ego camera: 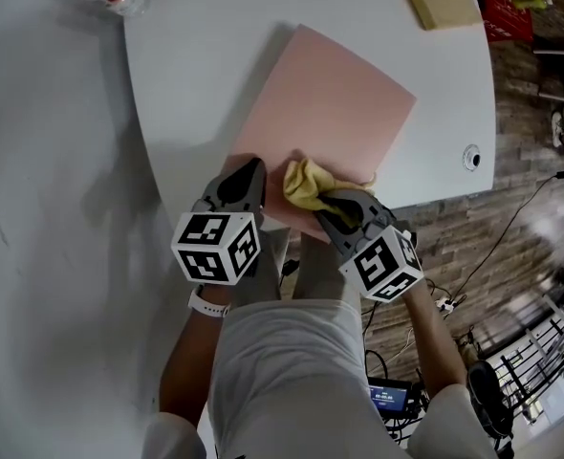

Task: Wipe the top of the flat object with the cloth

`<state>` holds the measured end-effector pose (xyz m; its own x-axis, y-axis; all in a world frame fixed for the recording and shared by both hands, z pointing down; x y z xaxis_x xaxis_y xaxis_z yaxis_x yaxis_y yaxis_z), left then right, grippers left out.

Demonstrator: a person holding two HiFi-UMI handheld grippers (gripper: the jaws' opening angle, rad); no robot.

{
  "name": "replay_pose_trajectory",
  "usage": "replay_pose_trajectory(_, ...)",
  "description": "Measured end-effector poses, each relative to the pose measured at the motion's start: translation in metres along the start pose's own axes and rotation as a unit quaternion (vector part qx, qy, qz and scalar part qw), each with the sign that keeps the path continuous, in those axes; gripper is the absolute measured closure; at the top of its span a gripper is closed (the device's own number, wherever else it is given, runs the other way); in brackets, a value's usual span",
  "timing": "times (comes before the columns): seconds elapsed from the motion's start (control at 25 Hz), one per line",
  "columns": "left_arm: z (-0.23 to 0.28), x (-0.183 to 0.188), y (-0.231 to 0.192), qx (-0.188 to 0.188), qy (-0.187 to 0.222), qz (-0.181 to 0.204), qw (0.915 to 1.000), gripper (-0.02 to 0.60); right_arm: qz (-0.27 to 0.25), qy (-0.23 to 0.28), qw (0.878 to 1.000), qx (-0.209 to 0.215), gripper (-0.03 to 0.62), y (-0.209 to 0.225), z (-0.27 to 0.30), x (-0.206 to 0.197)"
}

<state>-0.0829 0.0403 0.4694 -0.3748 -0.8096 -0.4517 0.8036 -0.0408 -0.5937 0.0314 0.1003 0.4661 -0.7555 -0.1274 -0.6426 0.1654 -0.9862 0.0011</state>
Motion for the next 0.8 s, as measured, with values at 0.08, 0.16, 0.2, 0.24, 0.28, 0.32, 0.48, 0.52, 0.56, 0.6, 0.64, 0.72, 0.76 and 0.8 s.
replay_pose_trajectory(0.08, -0.004, 0.002, -0.001, -0.011, 0.012, -0.015, 0.9998, 0.563, -0.007, -0.004, 1.000, 0.020, 0.540, -0.016, 0.002, 0.005)
replay_pose_trajectory(0.16, -0.011, 0.005, -0.002, -0.012, 0.028, -0.014, 0.9995, 0.563, -0.021, -0.010, 0.999, 0.042, 0.539, -0.033, 0.003, 0.010)
replay_pose_trajectory(0.2, -0.014, 0.006, -0.003, -0.008, 0.036, -0.012, 0.9992, 0.563, -0.034, -0.013, 0.998, 0.053, 0.539, -0.042, 0.004, 0.013)
replay_pose_trajectory(0.24, -0.019, 0.007, -0.003, -0.004, 0.045, -0.011, 0.9989, 0.563, -0.050, -0.017, 0.997, 0.060, 0.539, -0.050, 0.005, 0.014)
replay_pose_trajectory(0.28, -0.023, 0.008, -0.003, -0.003, 0.053, -0.011, 0.9985, 0.563, -0.067, -0.020, 0.995, 0.065, 0.538, -0.056, 0.006, 0.015)
replay_pose_trajectory(0.32, -0.029, 0.008, -0.002, -0.003, 0.059, -0.012, 0.9982, 0.563, -0.081, -0.023, 0.994, 0.067, 0.537, -0.062, 0.008, 0.016)
replay_pose_trajectory(0.48, -0.049, 0.009, 0.000, -0.002, 0.073, -0.001, 0.9973, 0.563, -0.091, -0.023, 0.992, 0.079, 0.537, -0.070, 0.013, 0.027)
replay_pose_trajectory(0.52, -0.053, 0.009, -0.001, -0.001, 0.076, 0.001, 0.9971, 0.563, -0.094, -0.023, 0.992, 0.080, 0.537, -0.068, 0.015, 0.030)
replay_pose_trajectory(0.56, -0.056, 0.009, -0.002, 0.001, 0.080, 0.001, 0.9968, 0.563, -0.099, -0.023, 0.992, 0.078, 0.537, -0.065, 0.017, 0.033)
replay_pose_trajectory(0.6, -0.059, 0.008, -0.003, 0.002, 0.082, -0.001, 0.9966, 0.563, -0.104, -0.023, 0.991, 0.076, 0.537, -0.062, 0.019, 0.036)
replay_pose_trajectory(0.64, -0.062, 0.006, -0.004, 0.002, 0.083, -0.004, 0.9965, 0.563, -0.109, -0.023, 0.991, 0.073, 0.537, -0.059, 0.020, 0.039)
replay_pose_trajectory(0.72, -0.065, -0.002, -0.005, 0.003, 0.079, -0.010, 0.9968, 0.563, -0.116, -0.023, 0.991, 0.068, 0.537, -0.054, 0.021, 0.043)
replay_pose_trajectory(0.76, -0.065, -0.005, -0.006, 0.003, 0.075, -0.013, 0.9971, 0.563, -0.120, -0.025, 0.990, 0.065, 0.537, -0.051, 0.022, 0.045)
replay_pose_trajectory(0.8, -0.064, -0.007, -0.006, 0.004, 0.073, -0.014, 0.9972, 0.563, -0.125, -0.027, 0.990, 0.062, 0.537, -0.046, 0.023, 0.045)
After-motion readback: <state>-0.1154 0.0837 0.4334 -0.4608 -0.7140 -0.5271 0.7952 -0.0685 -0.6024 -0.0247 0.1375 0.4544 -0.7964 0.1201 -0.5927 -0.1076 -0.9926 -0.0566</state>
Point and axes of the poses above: the fingertips, and each gripper's own axes: z forward along the fingers, y to its right, x out of its top, the point moved 2 cm from there along -z, backward along the fingers, and after that the axes turned 14 degrees about -z, right-handed, at the moved point
